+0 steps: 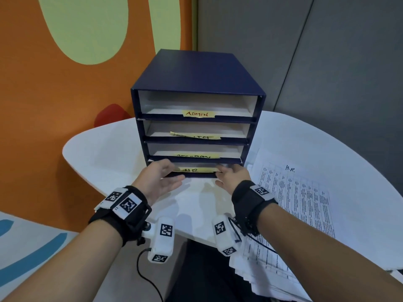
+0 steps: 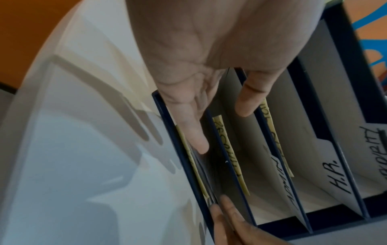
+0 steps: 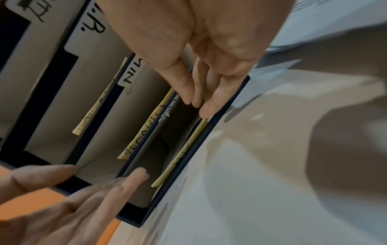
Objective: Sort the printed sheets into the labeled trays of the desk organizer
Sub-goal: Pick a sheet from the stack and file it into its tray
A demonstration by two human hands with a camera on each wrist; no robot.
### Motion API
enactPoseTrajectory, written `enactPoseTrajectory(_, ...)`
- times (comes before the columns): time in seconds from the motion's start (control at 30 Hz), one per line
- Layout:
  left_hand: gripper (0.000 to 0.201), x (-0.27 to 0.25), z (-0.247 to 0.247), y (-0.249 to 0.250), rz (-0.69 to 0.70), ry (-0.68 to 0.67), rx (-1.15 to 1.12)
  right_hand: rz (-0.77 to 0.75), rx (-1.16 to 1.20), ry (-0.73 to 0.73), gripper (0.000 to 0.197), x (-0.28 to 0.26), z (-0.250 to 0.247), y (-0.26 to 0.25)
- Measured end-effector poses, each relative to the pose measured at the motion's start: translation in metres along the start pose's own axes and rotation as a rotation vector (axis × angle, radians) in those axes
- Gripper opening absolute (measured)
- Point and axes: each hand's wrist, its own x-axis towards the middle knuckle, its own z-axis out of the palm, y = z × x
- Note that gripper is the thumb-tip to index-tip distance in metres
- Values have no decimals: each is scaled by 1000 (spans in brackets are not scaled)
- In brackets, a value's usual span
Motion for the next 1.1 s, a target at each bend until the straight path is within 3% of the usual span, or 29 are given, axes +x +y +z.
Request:
enactPoseTrajectory(0.07,12,1,2,-2,-6,-33,8,-3,49,-9,47,1,-4,4)
enactPoseTrajectory(0.2,15,1,6,-5,-1,-39,66,-30,-89,41,48,-2,-13,9)
enactPoseTrajectory(0.47,30,-8,27,-12,-15,-102,242,-43,-183,86,34,-30,-44,-7)
enactPoseTrajectory(0.67,18,-27,63,-26,-18,-151,402,-60,-201,161,25,-53,-92,-28)
enactPoseTrajectory(0.77,18,-34,84,-40,-28,-192,496,-76,-335,255,21,-58,-126,-34)
enactPoseTrajectory(0.9,29,-38,102,-63,-14,-223,728,-3,-668,378,38,-69,-169,-40)
enactPoseTrajectory(1.0,53,-40,109,-76,40,-241,856,110,-927,464,57,-77,-190,-39)
enactPoseTrajectory(1.1,67,-44,116,-85,76,-256,1011,244,-1036,457,81,-85,-195,-34)
